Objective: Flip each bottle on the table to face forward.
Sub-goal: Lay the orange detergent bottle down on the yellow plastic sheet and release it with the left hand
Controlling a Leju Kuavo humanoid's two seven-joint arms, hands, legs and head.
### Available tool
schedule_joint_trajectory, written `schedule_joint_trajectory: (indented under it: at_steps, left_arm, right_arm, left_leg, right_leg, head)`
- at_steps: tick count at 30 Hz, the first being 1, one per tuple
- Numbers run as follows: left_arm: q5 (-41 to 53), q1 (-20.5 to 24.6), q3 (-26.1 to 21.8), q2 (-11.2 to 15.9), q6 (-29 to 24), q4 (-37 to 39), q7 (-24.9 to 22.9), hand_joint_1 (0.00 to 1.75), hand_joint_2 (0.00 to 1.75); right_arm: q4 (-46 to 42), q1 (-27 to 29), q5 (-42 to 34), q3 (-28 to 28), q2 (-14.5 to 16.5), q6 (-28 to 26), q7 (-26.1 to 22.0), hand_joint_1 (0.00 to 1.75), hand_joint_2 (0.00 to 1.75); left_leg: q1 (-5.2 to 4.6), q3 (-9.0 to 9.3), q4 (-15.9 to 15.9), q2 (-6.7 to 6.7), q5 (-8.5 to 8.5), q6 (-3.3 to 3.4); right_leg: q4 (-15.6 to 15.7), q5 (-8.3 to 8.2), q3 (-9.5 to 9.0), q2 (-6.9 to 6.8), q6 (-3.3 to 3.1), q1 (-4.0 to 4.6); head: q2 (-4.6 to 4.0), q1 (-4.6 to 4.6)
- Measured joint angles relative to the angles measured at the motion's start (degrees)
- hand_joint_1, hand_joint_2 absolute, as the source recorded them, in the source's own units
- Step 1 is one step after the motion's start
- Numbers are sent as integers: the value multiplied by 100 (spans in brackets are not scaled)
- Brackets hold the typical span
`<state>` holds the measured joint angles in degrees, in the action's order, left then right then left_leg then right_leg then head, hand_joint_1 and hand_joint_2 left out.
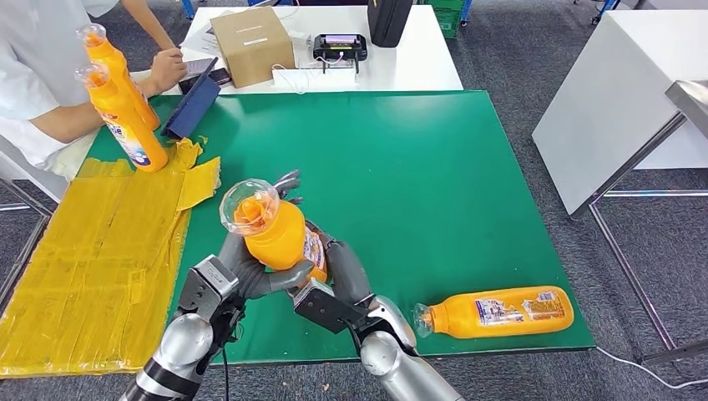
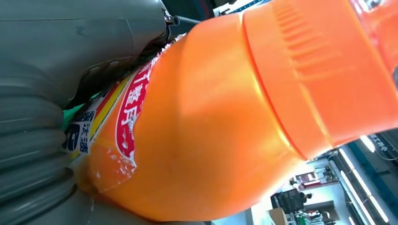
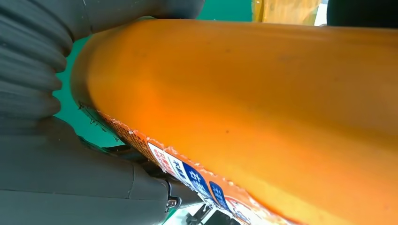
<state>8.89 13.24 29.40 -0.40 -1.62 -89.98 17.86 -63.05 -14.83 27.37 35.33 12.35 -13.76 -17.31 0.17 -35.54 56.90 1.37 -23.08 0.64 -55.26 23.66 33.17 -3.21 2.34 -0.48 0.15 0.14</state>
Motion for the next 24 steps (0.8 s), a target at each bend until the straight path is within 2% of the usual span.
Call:
schedule_joint_trajectory:
  at_steps: [11, 12, 15, 16, 21, 24]
  left_arm:
    - [-48, 51, -2, -21, 0, 102, 7, 175, 175]
    - [-48, 61, -2, -22, 0, 110, 8, 175, 175]
    - [-50, 88, -3, -24, -44, 129, 23, 175, 175]
    - [-24, 96, -5, -23, -114, 130, 33, 175, 175]
    - [860, 187, -163, 13, -1097, 117, -44, 175, 175]
    - [1992, 365, -364, 122, -1675, 145, -413, 175, 175]
  right_arm:
    - [59, -18, -1, 11, 0, -79, -1, 175, 175]
    - [58, -17, -4, 14, 0, -94, -2, 154, 175]
    - [29, 7, -34, 14, -1, -180, -11, 23, 175]
    - [-8, 32, -57, 9, -4, -237, -27, 0, 175]
    - [-684, 390, -221, -80, -130, -574, -213, 0, 175]
    - [-1370, 694, -287, -266, -300, -757, -338, 0, 175]
  left_leg:
    - [0, 0, 0, 1, 0, 0]
    - [0, 0, 0, 1, 0, 0]
    - [0, 0, 0, 1, 0, 0]
    - [0, 0, 0, 1, 0, 0]
    - [0, -1, 0, 0, 0, 0]
    - [0, -1, 1, -5, 0, 0]
  right_leg:
    - [0, 0, 2, 0, 0, 0]
    - [0, 0, 2, 0, 0, 0]
    - [0, 0, 1, 0, 0, 0]
    - [0, 0, 1, 0, 0, 0]
    - [0, 0, 2, 0, 0, 0]
    - [0, 0, 5, -3, 0, 0]
  head:
    - [0, 0]
    - [0, 1]
    - [0, 1]
    - [0, 0]
    - [0, 0]
    - [0, 0]
